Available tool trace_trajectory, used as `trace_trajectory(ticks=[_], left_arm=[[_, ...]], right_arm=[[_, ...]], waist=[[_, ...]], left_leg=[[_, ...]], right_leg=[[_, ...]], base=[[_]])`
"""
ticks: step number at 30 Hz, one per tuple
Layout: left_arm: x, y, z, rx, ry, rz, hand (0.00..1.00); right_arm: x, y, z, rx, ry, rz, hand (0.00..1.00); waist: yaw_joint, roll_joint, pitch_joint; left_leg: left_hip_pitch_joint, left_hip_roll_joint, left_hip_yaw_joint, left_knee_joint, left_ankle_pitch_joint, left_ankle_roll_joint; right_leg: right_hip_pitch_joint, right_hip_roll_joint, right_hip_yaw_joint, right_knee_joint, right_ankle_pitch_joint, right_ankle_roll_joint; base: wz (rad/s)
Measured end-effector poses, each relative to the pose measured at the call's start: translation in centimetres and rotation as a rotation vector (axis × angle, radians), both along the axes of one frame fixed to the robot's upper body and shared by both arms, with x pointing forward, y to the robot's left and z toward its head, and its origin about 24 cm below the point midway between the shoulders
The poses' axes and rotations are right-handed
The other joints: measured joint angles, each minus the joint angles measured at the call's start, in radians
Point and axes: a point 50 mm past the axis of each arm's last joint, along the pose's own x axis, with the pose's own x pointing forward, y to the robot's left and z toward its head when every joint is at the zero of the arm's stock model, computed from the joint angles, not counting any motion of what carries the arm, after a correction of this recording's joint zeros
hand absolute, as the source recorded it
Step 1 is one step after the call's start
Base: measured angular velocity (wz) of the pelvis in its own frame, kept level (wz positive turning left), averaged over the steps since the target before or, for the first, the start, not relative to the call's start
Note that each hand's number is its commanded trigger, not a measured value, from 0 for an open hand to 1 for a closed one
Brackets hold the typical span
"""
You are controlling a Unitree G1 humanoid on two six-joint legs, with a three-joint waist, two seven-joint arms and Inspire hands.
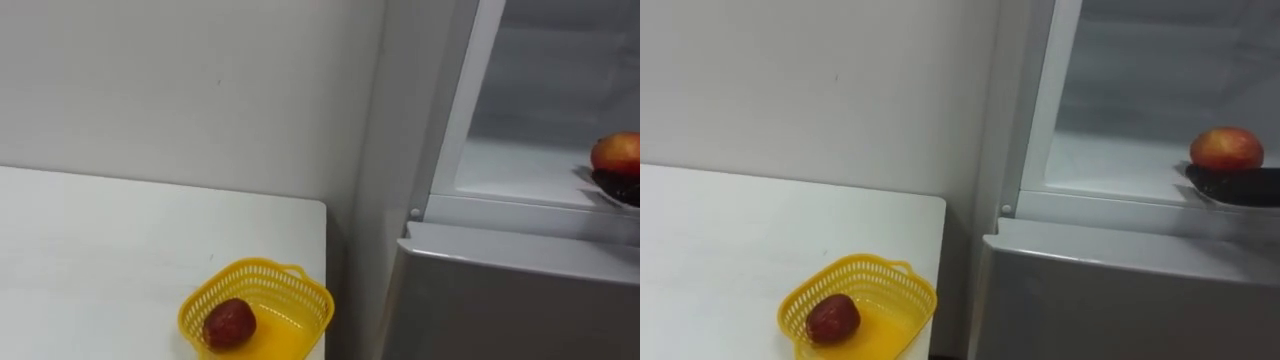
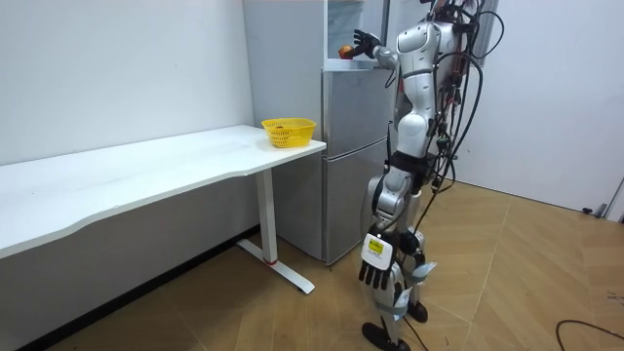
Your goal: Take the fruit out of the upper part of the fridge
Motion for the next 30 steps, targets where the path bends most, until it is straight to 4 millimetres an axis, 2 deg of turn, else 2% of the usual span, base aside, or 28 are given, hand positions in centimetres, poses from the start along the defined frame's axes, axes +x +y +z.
trace_trajectory(ticks=[9,13,19,30], left_arm=[[-0.4,0.2,0.2,0.004,0.009,0.025,0.0],[-0.7,0.4,0.3,0.007,0.009,0.033,0.0],[-1.0,0.4,0.4,0.005,0.016,0.036,0.0],[-1.2,0.9,0.5,0.003,0.021,0.062,0.0]], right_arm=[[0.5,-0.8,-1.4,0.062,0.104,0.065,0.0],[0.7,-0.9,-1.5,0.073,0.127,0.096,0.0],[0.9,-1.1,-1.7,0.107,0.136,0.111,0.0],[0.9,-1.8,-1.7,0.103,0.167,0.132,0.01]], waist=[[0.001,-0.013,0.0001],[0.001,-0.023,-0.0058],[0.002,-0.029,-0.0033],[0.004,-0.028,-0.0029]], left_leg=[[-0.005,-0.002,-0.006,0.0,0.0,0.0],[-0.004,-0.003,-0.006,0.0,0.0,0.0],[0.001,-0.002,-0.007,0.0,0.0,0.0],[0.001,-0.002,-0.007,0.0,0.0,0.0]], right_leg=[[0.01,-0.001,-0.009,-0.013,-0.001,0.0],[0.012,-0.001,-0.009,-0.015,-0.001,0.0],[0.019,0.0,-0.011,-0.018,-0.001,0.0],[0.019,0.0,-0.012,-0.016,-0.001,0.0]], base=[[0.04],[0.0],[0.0],[0.0]])
